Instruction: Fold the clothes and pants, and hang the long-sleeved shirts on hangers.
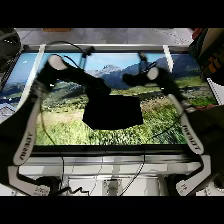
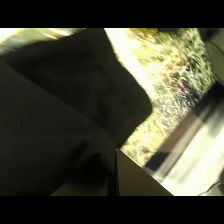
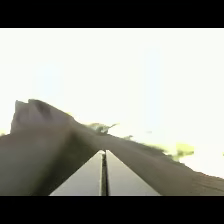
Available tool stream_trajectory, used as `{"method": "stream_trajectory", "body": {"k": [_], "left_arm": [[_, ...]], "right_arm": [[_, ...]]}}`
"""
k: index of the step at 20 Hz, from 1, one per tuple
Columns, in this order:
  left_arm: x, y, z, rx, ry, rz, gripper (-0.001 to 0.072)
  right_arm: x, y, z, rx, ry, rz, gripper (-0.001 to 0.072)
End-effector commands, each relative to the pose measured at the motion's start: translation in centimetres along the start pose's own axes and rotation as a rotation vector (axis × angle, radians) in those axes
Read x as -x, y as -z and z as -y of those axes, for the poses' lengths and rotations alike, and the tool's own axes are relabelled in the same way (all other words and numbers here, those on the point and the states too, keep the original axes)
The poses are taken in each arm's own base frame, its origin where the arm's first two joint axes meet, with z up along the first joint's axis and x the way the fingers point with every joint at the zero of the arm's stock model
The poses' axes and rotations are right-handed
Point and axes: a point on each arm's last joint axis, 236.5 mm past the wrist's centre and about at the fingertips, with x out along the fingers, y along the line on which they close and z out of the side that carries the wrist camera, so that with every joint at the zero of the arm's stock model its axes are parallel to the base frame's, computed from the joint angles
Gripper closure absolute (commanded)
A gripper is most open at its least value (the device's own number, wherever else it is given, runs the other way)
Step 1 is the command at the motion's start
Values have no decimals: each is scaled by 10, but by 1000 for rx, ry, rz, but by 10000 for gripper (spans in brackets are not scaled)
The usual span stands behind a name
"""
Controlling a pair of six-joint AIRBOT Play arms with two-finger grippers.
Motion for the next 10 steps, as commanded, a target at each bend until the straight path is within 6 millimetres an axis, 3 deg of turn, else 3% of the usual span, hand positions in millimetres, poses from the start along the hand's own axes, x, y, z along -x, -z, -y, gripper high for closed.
{"method": "stream_trajectory", "body": {"k": [1, 2, 3, 4, 5, 8, 10], "left_arm": [[-72, 12, 46, 17, 130, -39, 697], [-91, 12, 58, 10, 141, -26, 695], [-109, 13, 65, -1, 137, -12, 586], [-125, 16, 70, -13, 128, -7, 154], [-137, 19, 72, -31, 119, -9, 12], [-144, 24, 70, -137, 103, -14, 6], [-131, 15, 50, -160, 49, 2, 13]], "right_arm": [[66, -41, 37, -19, 64, 108, 700], [76, -45, 41, -24, 71, 119, 699], [83, -47, 45, -29, 77, 122, 699], [86, -44, 48, -32, 81, 111, 699], [88, -41, 53, -30, 94, 97, 699], [90, -26, 72, 28, 168, 24, 700], [98, -20, 100, 66, 250, -13, 699]]}}
